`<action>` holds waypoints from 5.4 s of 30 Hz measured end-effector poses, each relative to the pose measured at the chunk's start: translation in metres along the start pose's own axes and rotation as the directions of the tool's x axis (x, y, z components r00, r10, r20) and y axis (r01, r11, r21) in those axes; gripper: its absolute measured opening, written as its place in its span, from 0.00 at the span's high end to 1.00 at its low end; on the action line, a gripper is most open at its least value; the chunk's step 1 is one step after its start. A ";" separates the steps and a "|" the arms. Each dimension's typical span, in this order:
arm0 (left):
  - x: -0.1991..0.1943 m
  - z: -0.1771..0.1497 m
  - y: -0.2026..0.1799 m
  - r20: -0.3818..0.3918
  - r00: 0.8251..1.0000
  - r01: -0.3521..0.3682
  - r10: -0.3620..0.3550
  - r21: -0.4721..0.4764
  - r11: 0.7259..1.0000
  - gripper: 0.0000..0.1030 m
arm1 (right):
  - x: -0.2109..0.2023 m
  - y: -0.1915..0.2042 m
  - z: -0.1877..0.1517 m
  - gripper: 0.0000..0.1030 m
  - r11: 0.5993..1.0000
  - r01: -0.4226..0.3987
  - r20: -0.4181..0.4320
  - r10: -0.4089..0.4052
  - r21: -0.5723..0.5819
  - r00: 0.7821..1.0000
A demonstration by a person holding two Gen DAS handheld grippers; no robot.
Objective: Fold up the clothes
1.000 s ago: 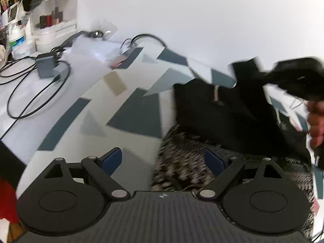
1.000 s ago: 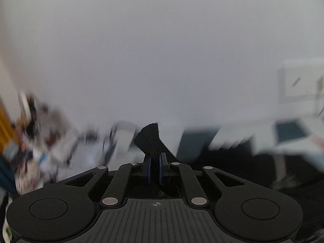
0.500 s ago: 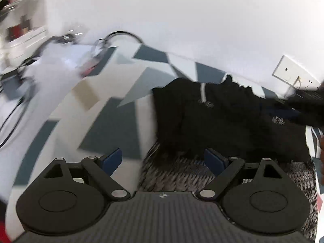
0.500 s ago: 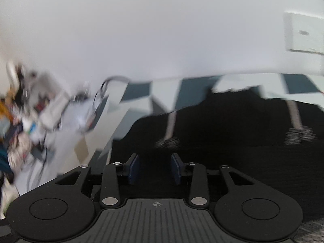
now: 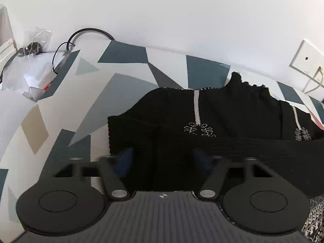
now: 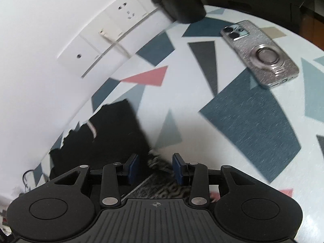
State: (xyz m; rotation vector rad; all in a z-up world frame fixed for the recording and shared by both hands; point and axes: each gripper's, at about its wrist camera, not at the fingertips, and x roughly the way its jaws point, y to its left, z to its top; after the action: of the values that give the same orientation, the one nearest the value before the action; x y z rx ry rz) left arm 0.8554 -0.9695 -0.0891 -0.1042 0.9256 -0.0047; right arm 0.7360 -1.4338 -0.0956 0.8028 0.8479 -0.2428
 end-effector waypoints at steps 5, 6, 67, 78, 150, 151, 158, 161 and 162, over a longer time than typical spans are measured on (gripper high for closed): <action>-0.030 -0.006 -0.002 0.098 0.995 -0.020 0.025 -0.050 0.999 0.90 | 0.022 0.013 0.019 0.66 0.998 0.000 0.030 0.002 -0.055 1.000; -0.037 -0.009 0.000 0.109 0.994 -0.014 0.021 -0.064 0.998 0.90 | 0.027 0.015 0.023 0.65 0.998 0.000 0.036 0.002 -0.066 0.999; -0.177 -0.242 0.038 -0.082 0.993 -0.078 0.080 0.020 0.997 0.17 | -0.121 -0.076 -0.158 0.36 0.814 0.207 0.128 -0.163 -0.543 0.978; -0.186 -0.257 0.028 -0.013 0.998 -0.065 0.065 0.004 0.998 0.36 | -0.120 -0.075 -0.192 0.66 0.764 0.123 0.067 -0.104 -0.633 0.992; -0.314 -0.284 0.058 0.173 0.981 0.132 -0.084 -0.289 0.948 0.91 | -0.239 -0.099 -0.198 0.93 0.851 -0.124 -0.016 0.135 -0.510 0.991; -0.314 -0.278 0.059 0.184 0.979 0.141 -0.089 -0.294 0.945 0.91 | -0.238 -0.095 -0.194 0.93 0.857 -0.127 -0.007 0.143 -0.499 0.990; -0.299 -0.226 0.060 0.262 0.958 0.174 -0.114 -0.217 0.961 0.91 | -0.230 -0.069 -0.162 0.93 0.894 -0.144 0.070 0.191 -0.425 0.979; -0.282 -0.194 0.062 0.279 0.951 0.195 -0.133 -0.208 0.958 0.91 | -0.215 -0.054 -0.145 0.93 0.916 -0.131 0.109 0.185 -0.379 0.977; -0.275 -0.184 0.062 0.281 0.950 0.200 -0.138 -0.206 0.958 0.91 | -0.210 -0.047 -0.139 0.93 0.922 -0.131 0.119 0.185 -0.365 0.975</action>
State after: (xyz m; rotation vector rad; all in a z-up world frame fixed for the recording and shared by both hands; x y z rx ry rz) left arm 0.5411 -0.9100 0.0148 -0.3934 0.6440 -0.0417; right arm 0.4962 -1.3902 -0.0188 0.5019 0.6535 -0.0032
